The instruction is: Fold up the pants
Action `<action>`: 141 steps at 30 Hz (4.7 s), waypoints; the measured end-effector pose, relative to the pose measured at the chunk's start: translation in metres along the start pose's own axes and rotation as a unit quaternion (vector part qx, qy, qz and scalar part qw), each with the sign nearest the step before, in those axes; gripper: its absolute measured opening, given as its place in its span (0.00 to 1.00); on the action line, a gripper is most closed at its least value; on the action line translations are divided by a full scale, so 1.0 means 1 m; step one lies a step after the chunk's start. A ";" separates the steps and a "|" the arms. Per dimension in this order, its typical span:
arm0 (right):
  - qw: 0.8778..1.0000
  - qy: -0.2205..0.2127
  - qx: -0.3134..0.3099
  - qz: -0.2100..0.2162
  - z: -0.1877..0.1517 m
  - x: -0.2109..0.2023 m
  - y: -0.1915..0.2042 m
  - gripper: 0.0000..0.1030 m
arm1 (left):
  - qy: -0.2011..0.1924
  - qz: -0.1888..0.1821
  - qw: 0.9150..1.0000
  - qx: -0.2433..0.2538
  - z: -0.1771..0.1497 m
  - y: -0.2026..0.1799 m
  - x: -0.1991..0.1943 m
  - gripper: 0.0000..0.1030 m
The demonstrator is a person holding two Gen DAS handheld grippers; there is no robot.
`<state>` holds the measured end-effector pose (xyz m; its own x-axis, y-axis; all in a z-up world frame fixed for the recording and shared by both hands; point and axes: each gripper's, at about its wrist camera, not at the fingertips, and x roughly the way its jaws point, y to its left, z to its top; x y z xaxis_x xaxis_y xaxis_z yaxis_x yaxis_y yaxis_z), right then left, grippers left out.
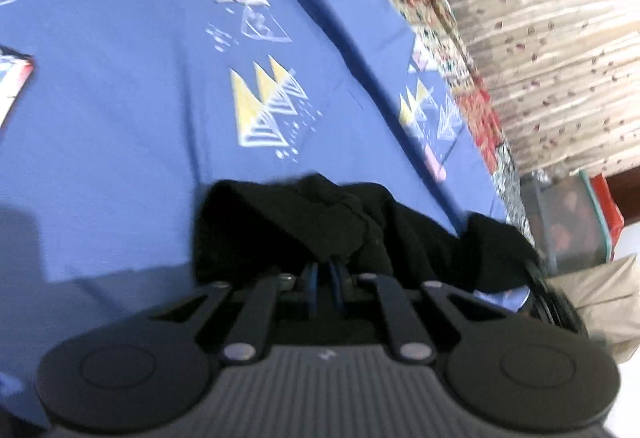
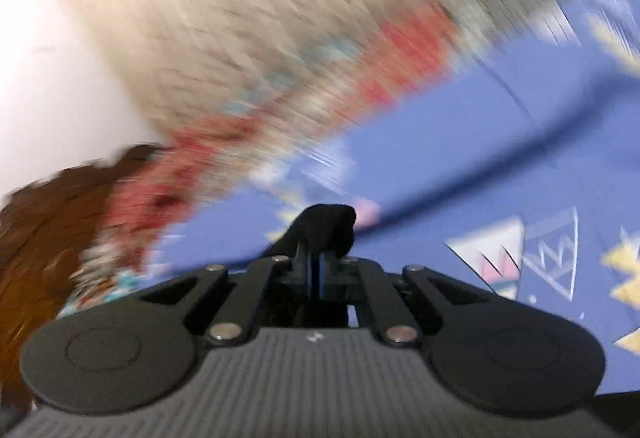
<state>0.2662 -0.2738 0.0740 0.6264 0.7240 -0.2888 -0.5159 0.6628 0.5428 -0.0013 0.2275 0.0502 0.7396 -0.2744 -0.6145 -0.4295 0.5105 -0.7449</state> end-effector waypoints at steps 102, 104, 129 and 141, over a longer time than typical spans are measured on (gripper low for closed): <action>0.919 0.351 -0.159 -0.076 -0.123 0.155 0.100 0.76 | 0.019 0.102 0.984 0.147 -0.081 0.002 -0.022 0.07; 0.911 0.346 -0.204 -0.093 -0.132 0.153 0.113 0.71 | 0.019 0.104 0.983 0.149 -0.082 0.002 -0.021 0.07; 0.854 -0.143 0.152 -0.476 0.080 -0.169 -0.168 0.45 | -0.009 0.110 0.980 0.168 -0.053 -0.025 -0.009 0.08; 0.933 -0.030 0.216 -0.285 -0.030 -0.199 -0.136 0.55 | -0.048 0.135 0.960 0.241 -0.023 -0.058 -0.025 0.80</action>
<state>0.1942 -0.5023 0.0339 0.7652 0.2559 -0.5907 0.1882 0.7886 0.5854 -0.0070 0.1860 0.1028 0.6892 -0.0133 -0.7244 -0.3411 0.8762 -0.3406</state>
